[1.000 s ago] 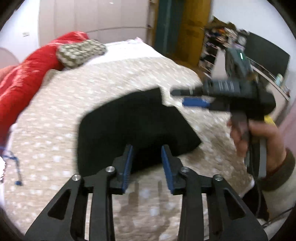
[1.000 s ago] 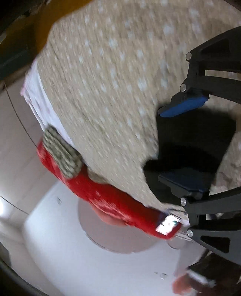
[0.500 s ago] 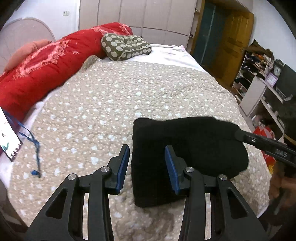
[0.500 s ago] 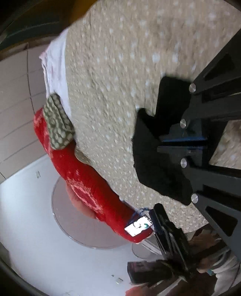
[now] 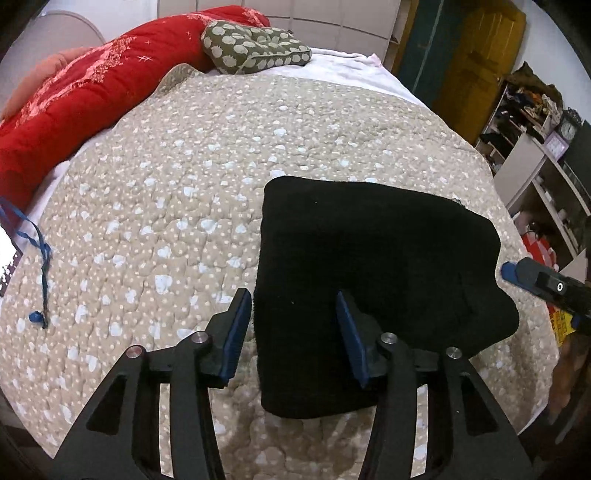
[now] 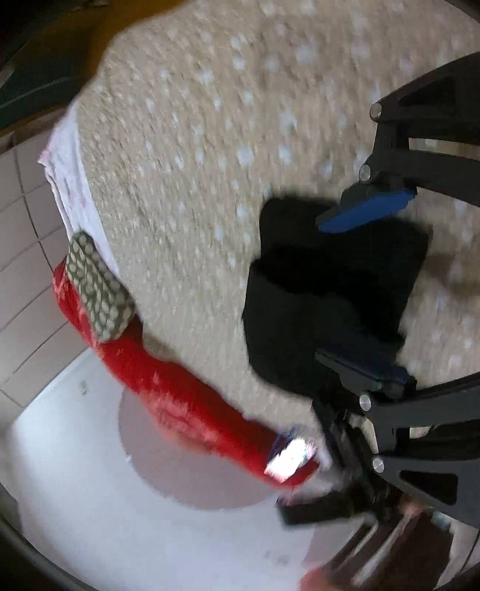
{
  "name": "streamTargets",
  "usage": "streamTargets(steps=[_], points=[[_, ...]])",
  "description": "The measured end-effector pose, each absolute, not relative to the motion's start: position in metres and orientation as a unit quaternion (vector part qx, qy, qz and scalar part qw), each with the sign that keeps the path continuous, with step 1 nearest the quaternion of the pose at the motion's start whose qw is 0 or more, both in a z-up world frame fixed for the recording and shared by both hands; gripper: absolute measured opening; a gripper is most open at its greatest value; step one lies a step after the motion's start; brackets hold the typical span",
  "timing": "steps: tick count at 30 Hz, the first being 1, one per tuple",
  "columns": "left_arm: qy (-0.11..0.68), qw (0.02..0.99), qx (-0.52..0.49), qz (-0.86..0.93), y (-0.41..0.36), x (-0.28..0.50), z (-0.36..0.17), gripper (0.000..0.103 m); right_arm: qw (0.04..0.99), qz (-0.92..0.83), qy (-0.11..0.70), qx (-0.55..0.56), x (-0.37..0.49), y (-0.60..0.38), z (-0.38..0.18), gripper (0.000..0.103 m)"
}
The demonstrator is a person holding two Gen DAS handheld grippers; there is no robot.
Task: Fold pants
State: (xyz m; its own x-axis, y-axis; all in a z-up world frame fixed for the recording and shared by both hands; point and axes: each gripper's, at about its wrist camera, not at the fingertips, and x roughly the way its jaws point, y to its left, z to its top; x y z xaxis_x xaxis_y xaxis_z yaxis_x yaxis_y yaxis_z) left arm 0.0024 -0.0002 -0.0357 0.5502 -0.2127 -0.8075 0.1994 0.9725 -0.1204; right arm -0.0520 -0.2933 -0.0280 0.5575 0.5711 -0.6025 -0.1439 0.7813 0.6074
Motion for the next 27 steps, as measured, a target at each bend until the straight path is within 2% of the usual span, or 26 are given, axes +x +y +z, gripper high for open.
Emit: streamTargets(steps=[3, 4, 5, 6, 8, 11, 12, 15, 18, 20, 25, 27], points=[[0.459, 0.88, -0.009, -0.116, 0.0, 0.001, -0.036, 0.048, 0.846, 0.207, 0.434, 0.232, -0.041, -0.268, -0.04, 0.063], [0.46, 0.88, -0.009, -0.115, 0.0, 0.001, -0.034, 0.047, 0.847, 0.211, 0.439, 0.213, -0.035, -0.254, -0.047, 0.055], [0.46, 0.881, -0.005, -0.11, 0.0, 0.001, -0.032, 0.047, 0.847, 0.215, 0.439, 0.208, -0.032, -0.247, -0.051, 0.038], [0.459, 0.882, -0.001, -0.107, 0.0, 0.0, -0.029, 0.047, 0.848, 0.211, 0.441, 0.204, -0.029, -0.242, -0.054, 0.035], [0.448, 0.888, 0.001, -0.109, 0.001, -0.001, -0.018, 0.047, 0.86, 0.21, 0.425, 0.191, -0.028, -0.239, -0.045, 0.013], [0.423, 0.899, 0.0, -0.11, 0.001, -0.003, -0.004, 0.048, 0.881, 0.211, 0.389, 0.165, -0.043, -0.254, -0.013, 0.011], [0.422, 0.9, 0.0, -0.113, -0.001, -0.003, -0.004, 0.053, 0.887, 0.2, 0.388, 0.152, -0.047, -0.259, -0.008, 0.011], [0.441, 0.89, 0.003, -0.114, -0.012, 0.003, -0.023, 0.056, 0.883, 0.157, 0.417, 0.144, -0.052, -0.278, -0.019, 0.011], [0.457, 0.882, 0.008, -0.114, -0.017, 0.007, -0.037, 0.056, 0.87, 0.151, 0.448, 0.143, -0.046, -0.277, -0.043, 0.018], [0.45, 0.886, 0.011, -0.112, -0.015, 0.008, -0.028, 0.056, 0.876, 0.137, 0.444, 0.129, -0.049, -0.282, -0.03, 0.028], [0.424, 0.9, 0.015, -0.104, -0.017, 0.018, -0.009, 0.056, 0.901, 0.139, 0.38, 0.159, -0.054, -0.298, 0.012, 0.028], [0.429, 0.897, 0.025, -0.103, -0.024, 0.026, -0.013, 0.056, 0.895, 0.161, 0.389, 0.145, -0.047, -0.283, 0.008, 0.028]])
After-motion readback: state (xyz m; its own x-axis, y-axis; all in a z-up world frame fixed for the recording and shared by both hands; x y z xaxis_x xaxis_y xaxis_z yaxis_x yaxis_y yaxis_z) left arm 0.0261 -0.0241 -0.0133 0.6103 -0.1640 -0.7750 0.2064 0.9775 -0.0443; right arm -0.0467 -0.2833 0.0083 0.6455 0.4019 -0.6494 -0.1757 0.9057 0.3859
